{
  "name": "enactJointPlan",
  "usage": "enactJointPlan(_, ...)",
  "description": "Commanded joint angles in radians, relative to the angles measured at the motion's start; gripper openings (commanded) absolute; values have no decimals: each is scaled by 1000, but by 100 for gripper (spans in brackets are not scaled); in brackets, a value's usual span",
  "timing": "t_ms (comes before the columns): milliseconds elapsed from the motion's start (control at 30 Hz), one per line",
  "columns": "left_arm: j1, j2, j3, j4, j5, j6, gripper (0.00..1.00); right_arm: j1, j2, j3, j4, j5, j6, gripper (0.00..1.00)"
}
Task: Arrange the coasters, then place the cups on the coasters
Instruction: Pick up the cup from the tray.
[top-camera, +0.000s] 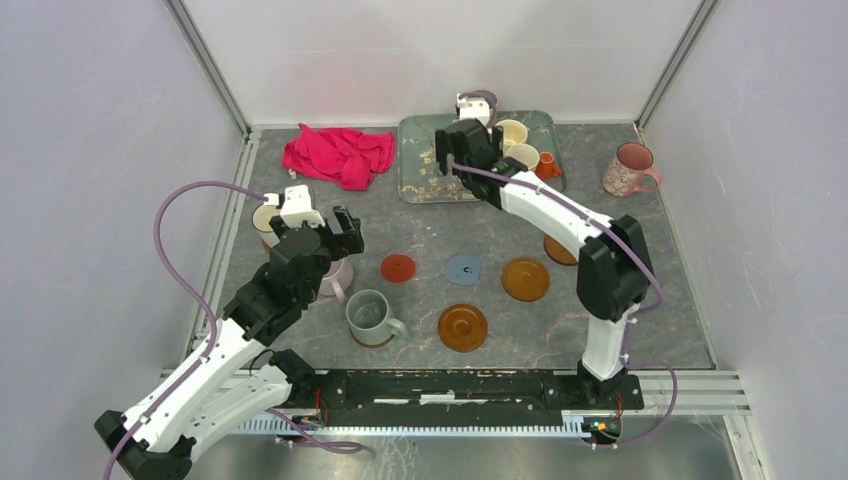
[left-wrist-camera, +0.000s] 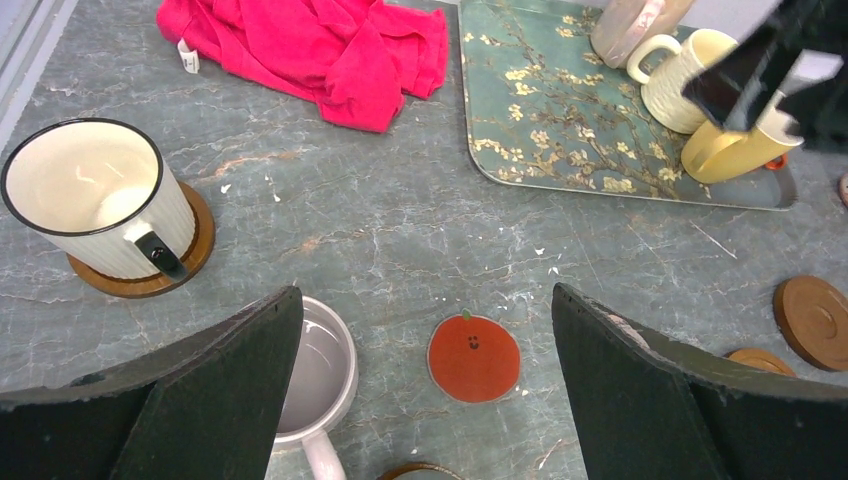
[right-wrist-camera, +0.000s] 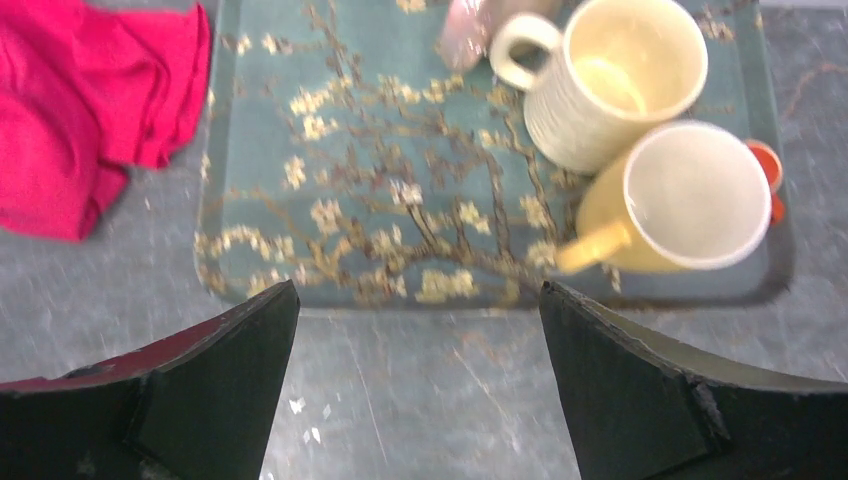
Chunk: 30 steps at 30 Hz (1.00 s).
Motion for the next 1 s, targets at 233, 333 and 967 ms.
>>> enactJointPlan(233,4,-1,-4,40,-6,-27,100,-115,241,255,242,-42,-25,89)
enactJointPlan(333,4,5,-3,42,-8,-27,100,-138,301,273,349,-73,-38,80)
enactJointPlan(967,4,35,-8,40,-32,-26,100,-205,672,561,549,-7,-80,54)
